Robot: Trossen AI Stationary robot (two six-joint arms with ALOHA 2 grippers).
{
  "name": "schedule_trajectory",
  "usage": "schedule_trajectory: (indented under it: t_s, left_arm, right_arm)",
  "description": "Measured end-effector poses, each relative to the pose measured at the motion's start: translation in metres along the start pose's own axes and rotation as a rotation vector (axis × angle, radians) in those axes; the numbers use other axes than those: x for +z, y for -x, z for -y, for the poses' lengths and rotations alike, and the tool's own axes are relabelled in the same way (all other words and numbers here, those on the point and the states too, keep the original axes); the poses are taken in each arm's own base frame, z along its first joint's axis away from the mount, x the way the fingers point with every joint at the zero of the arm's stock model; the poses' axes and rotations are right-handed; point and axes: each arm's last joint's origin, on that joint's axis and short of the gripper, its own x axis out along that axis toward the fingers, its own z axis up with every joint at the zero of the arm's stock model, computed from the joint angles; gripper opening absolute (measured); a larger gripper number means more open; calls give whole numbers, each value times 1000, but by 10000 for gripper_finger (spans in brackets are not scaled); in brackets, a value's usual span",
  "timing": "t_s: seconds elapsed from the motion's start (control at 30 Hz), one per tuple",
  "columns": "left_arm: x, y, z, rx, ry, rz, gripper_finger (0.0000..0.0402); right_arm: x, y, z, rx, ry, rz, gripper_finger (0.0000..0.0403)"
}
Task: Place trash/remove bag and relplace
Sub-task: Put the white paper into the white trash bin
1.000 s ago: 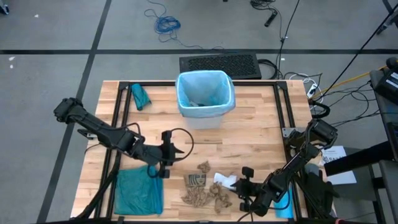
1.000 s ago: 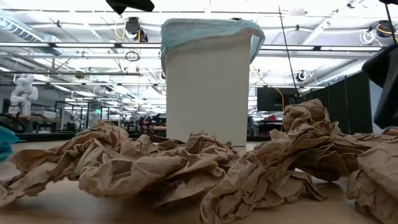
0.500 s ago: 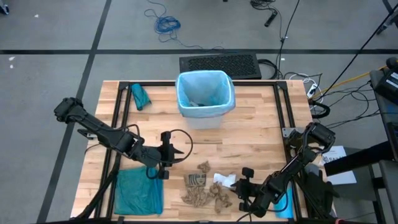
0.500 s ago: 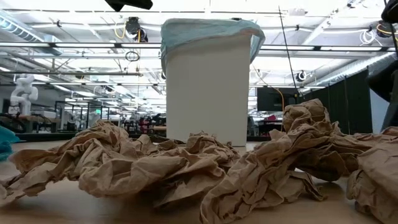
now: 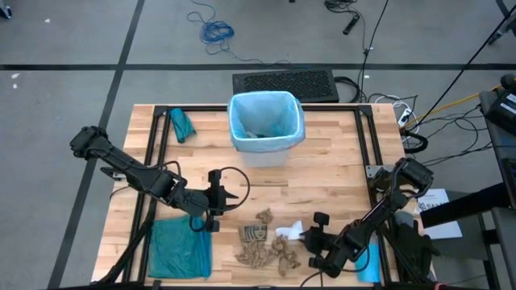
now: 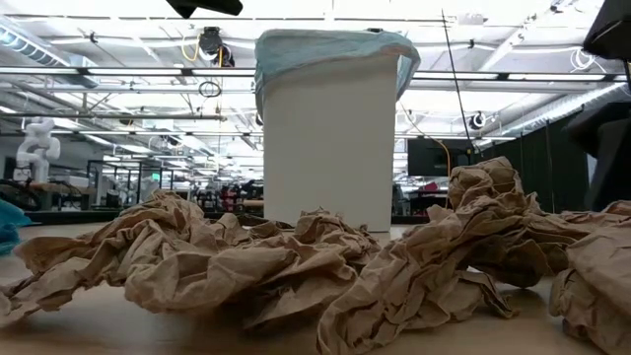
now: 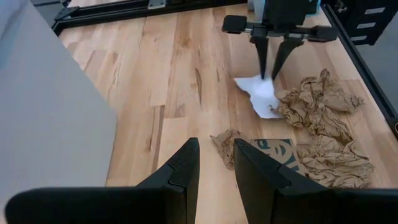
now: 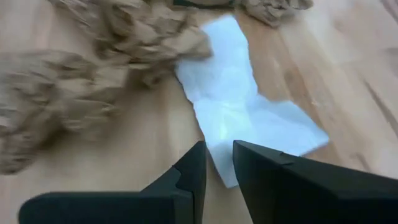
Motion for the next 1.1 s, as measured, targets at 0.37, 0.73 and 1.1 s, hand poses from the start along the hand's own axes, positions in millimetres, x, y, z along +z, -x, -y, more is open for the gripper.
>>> schedule_trajectory:
  t_s: [0.37, 0.73, 1.1]
  left_arm:
    - [0, 1, 1, -1, -3, 1, 96]
    - [0, 1, 3, 1, -8, 3, 96]
    - [-1, 3, 7, -11, -17, 5, 96]
  right_arm:
    - [6, -28, 11, -115, -42, 51, 6]
    - [32, -28, 4, -136, -63, 121, 0]
    - [45, -11, 1, -204, 258, -52, 35]
